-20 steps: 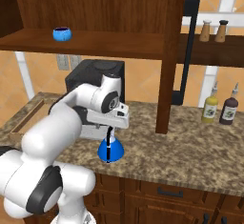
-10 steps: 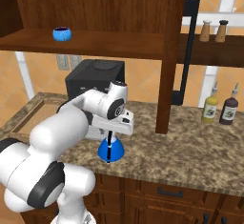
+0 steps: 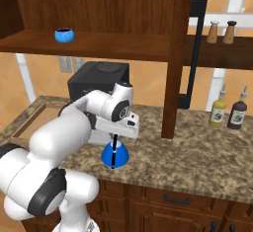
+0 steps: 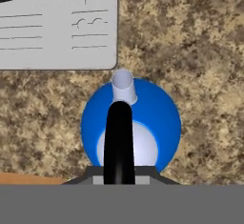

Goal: Pick the kettle from the counter and place it on the tray. Then pick the mug from the cabinet and place it on the tray. Then close the cabinet doors.

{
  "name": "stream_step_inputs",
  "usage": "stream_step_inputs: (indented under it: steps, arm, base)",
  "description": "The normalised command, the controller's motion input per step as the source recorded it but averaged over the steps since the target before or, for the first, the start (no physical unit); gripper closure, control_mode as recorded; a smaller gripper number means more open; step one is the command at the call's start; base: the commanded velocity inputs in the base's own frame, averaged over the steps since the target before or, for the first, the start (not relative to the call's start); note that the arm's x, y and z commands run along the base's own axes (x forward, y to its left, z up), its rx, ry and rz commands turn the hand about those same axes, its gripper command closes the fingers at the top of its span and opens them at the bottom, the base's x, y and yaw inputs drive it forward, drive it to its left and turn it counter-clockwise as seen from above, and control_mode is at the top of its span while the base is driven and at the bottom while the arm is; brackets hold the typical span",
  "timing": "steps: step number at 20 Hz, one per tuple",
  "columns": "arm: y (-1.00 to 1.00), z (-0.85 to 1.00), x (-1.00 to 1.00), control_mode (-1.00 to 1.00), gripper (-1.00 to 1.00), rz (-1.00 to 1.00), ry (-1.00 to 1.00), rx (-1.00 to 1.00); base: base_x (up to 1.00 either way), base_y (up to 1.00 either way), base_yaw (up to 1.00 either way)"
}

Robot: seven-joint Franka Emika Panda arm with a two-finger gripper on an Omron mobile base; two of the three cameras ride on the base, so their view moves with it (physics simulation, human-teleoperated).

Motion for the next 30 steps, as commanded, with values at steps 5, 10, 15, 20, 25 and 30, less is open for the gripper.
stream_step_inputs:
  steps: [5, 10, 15, 20, 25, 30]
  arm:
    - [0.33, 0.59, -0.44, -1.0, 1.0, -0.01, -0.19, 0.0]
    - [0.97, 0.57, -0.33, -1.0, 1.0, -0.09, -0.13, -0.11]
    - [0.83, 0.24, -0.31, -1.0, 1.0, -0.1, -0.05, -0.15]
    - [0.0, 0.0, 0.0, -1.0, 1.0, 0.0, 0.0, 0.0]
    - [0.05, 0.0, 0.0, -1.0, 1.0, 0.0, 0.0, 0.0]
    - [0.64, 0.08, 0.0, -1.0, 1.0, -0.01, 0.0, 0.0]
  base:
    - [0.0, 0.0, 0.0]
    - [0.0, 0.0, 0.0]
    - [0.0, 0.0, 0.0]
    - [0.0, 0.0, 0.0]
    - [0.0, 0.0, 0.0]
    - [0.0, 0.0, 0.0]
